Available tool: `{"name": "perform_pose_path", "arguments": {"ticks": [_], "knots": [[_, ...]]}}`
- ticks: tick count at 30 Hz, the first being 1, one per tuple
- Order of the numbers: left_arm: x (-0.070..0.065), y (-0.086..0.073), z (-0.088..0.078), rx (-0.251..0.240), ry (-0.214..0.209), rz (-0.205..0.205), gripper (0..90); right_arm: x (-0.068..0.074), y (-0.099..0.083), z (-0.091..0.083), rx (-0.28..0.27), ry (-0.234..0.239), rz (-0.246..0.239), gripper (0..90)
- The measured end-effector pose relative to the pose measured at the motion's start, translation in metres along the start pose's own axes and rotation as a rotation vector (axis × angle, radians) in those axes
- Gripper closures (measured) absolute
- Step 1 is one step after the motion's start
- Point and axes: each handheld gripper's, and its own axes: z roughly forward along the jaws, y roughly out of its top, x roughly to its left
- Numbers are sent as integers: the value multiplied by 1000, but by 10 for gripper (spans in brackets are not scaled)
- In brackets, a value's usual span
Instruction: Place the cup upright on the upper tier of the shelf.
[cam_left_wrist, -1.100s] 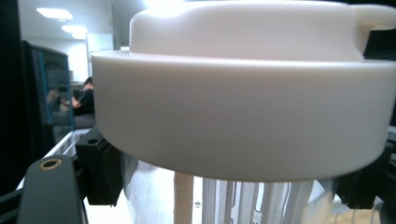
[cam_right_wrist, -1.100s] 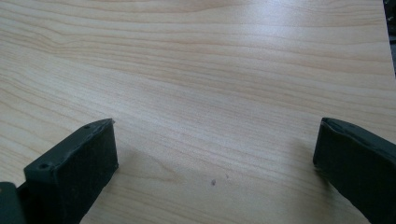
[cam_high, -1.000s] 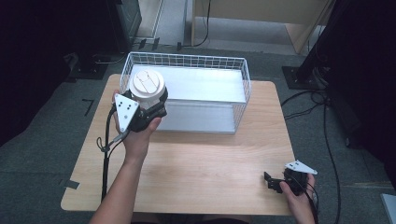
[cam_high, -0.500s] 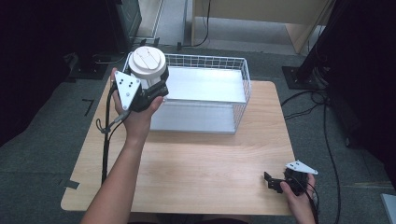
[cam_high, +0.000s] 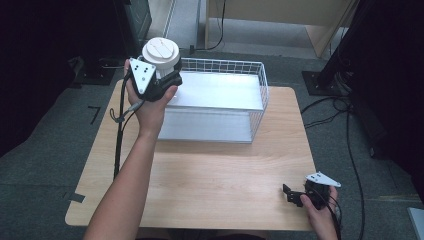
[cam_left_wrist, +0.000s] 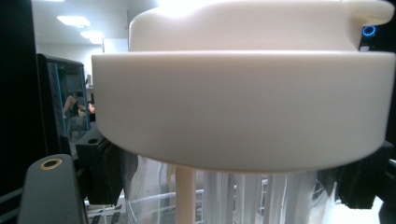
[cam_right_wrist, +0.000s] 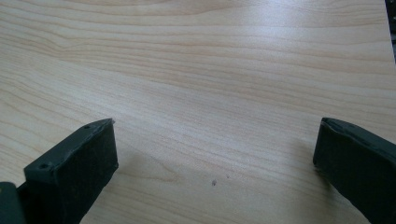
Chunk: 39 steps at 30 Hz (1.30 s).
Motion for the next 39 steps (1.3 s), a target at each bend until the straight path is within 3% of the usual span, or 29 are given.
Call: {"name": "perform_pose_path", "arguments": {"ticks": [6,12,14,21,25,28,39], "knots": [[1,-5,11,22,-16,-20,161,-1,0,0,-3,7,2,0],[2,-7,19,24,-25,-12,160,-1,0,0,-5,8,2,0],[6,-7,21,31,-28,-43,158,-1,0,0,-4,8,2,0],[5,-4,20,57,-25,-48,146,-1,0,0,-3,7,0,0],[8,-2,19,84,-31,-101,87,0,0,0,-2,3,2,0],[10,-2,19,90,-36,-118,46,0,0,-1,-2,6,1,0],[12,-2,14,86,-72,-112,5,1,-1,0,-2,6,0,0]]}}
